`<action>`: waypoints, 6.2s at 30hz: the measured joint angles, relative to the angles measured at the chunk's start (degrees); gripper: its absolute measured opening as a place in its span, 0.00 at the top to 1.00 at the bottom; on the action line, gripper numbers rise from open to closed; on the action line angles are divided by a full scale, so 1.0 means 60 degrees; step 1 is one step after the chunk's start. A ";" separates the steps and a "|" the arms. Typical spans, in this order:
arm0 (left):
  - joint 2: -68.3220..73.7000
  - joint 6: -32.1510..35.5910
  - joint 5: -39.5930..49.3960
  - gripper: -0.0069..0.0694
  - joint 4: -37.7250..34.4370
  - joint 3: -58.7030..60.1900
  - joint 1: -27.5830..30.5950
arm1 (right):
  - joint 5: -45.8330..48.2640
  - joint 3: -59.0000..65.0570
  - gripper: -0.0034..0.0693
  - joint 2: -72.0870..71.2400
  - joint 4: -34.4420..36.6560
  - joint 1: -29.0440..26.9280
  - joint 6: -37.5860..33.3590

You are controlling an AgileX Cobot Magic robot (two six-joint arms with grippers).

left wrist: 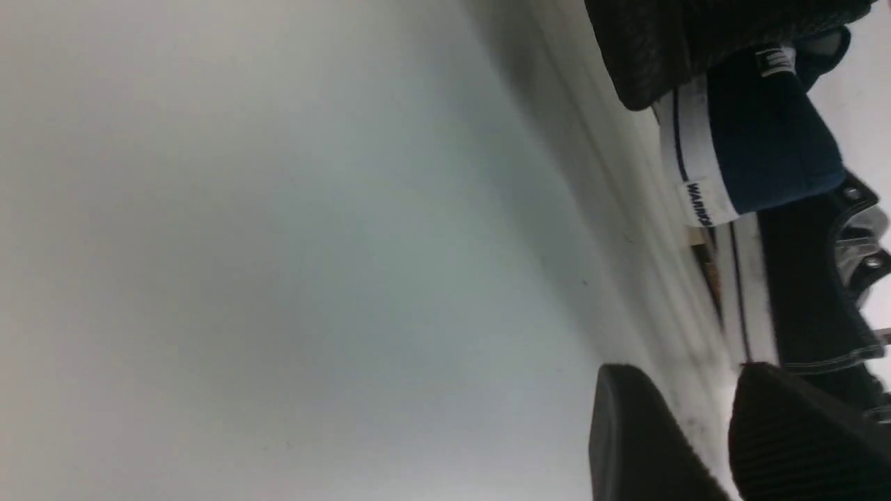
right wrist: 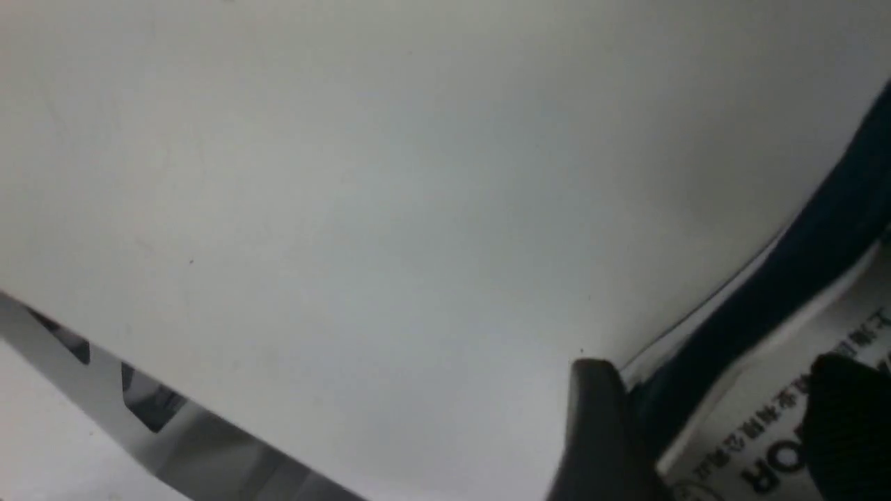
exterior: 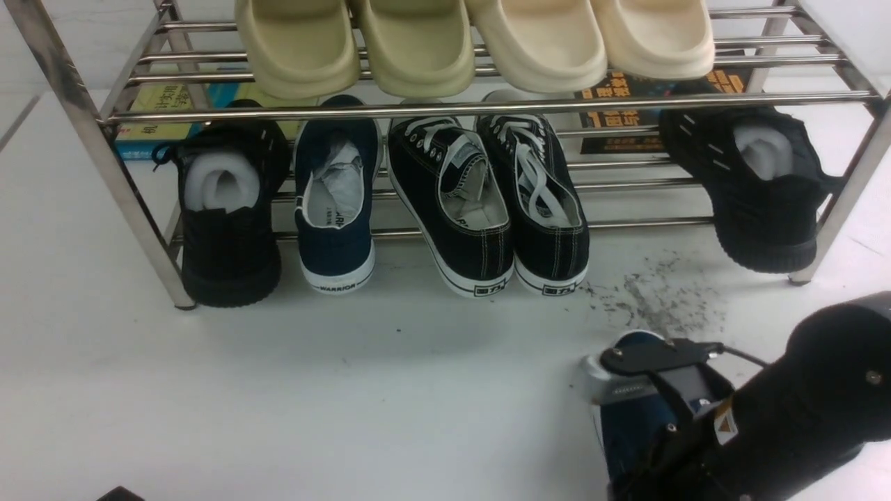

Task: Take the shoes off the shelf with your hand on the white table.

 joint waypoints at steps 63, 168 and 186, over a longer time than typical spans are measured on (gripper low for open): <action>1.6921 -0.0665 0.4724 0.41 0.9469 -1.4003 -0.5708 | 0.4009 -0.3405 0.91 -0.4164 -0.4242 0.0000 0.0000; 1.6583 -0.1277 0.7633 0.37 0.8414 -1.5535 -1.2081 | 0.4751 -0.3413 0.84 -0.7170 -0.4355 0.0000 0.0128; 1.3604 0.1060 0.7831 0.90 0.8877 -1.5937 -1.2069 | -0.4853 0.4036 0.97 -1.0898 -0.4214 0.0000 0.0977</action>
